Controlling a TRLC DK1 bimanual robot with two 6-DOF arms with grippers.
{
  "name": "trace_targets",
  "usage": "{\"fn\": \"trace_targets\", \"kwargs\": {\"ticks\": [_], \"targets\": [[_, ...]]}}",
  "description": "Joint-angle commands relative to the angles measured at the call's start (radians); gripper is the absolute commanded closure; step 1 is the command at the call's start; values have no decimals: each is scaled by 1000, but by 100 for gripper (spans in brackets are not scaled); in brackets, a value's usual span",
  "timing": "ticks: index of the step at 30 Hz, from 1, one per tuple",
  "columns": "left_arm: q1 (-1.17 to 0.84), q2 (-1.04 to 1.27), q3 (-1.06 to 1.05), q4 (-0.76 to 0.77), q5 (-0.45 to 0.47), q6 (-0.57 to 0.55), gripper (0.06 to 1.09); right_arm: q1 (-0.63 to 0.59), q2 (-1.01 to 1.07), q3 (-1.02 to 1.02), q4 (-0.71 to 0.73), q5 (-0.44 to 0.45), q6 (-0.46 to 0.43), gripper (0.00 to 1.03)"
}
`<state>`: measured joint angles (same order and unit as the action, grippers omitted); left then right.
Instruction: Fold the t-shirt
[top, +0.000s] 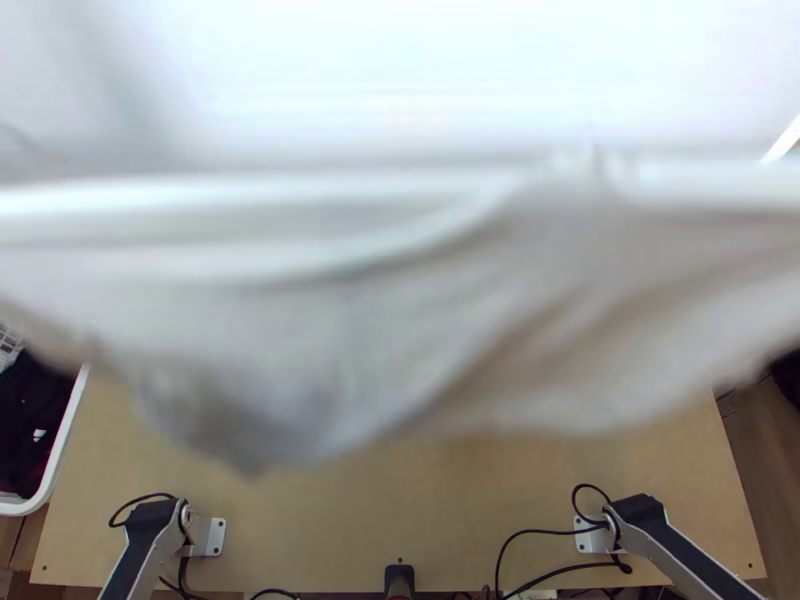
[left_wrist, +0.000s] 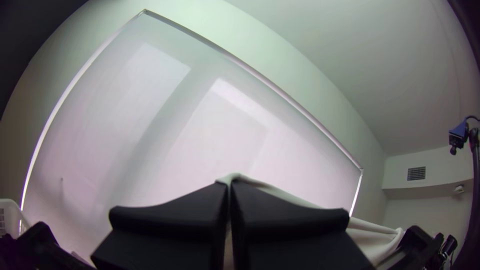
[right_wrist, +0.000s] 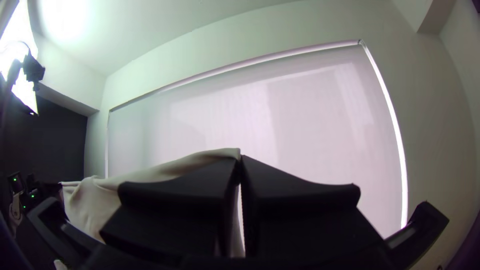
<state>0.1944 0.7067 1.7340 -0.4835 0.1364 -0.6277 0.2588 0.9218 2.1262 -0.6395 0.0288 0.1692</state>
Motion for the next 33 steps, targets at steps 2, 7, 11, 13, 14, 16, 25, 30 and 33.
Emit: {"fn": "trace_targets", "kwargs": {"ticks": [2, 7, 11, 13, 14, 16, 25, 30, 33], "targets": [[36, -78, -185, -50, -87, -15, 105, -20, -116, -189, -43, 91, 131, 100], [34, -213, -467, -89, -69, -7, 105, 5, -271, -640, -12, 92, 207, 100], [22, -279, -715, -56, -46, 13, 105, 13, -321, -965, 72, 91, 247, 100], [14, -291, -844, -21, -40, 14, 105, 23, -325, -1097, 149, 91, 277, 100], [8, -291, -904, 6, -40, 16, 105, 34, -316, -1151, 193, 91, 279, 100], [0, -263, -990, 39, -32, 0, 105, 36, -276, -1240, 281, 91, 299, 100], [-98, 37, -1081, 232, -64, -43, 105, 34, 32, -1263, 494, 86, 342, 100], [-122, 312, -946, 312, -80, -56, 105, -3, 244, -1154, 508, 86, 352, 100], [-121, 499, -815, 306, -81, -56, 105, -30, 370, -1069, 508, 86, 368, 100]]}}
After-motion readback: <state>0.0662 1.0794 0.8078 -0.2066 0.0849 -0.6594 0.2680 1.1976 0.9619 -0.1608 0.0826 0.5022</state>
